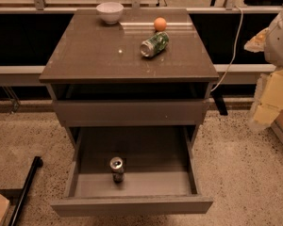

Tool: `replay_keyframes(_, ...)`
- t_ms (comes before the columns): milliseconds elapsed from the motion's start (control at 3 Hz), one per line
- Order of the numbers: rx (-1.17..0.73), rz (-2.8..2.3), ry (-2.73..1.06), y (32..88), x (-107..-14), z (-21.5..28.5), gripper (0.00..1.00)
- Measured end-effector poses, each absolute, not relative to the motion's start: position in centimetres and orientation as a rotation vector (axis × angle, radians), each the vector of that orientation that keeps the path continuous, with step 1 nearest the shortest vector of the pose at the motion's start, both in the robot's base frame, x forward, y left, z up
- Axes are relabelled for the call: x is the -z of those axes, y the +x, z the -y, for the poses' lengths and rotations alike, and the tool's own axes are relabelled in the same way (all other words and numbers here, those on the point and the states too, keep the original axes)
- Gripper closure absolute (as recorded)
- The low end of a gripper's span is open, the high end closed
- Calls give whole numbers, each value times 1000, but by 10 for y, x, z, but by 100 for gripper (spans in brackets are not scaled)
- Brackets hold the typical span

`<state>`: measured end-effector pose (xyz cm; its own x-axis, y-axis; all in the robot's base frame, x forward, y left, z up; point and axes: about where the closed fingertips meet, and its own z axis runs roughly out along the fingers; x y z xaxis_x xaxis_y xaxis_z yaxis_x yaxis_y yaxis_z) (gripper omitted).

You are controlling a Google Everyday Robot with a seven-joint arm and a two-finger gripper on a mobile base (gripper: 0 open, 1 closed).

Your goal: Pick redbull can from middle drawer and place on counter

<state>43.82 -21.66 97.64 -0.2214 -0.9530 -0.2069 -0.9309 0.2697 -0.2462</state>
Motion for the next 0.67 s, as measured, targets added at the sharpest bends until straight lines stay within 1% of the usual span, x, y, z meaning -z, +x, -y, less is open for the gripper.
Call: replay_keyframes(667, 53, -2176, -1712, 450, -965, 210, 0)
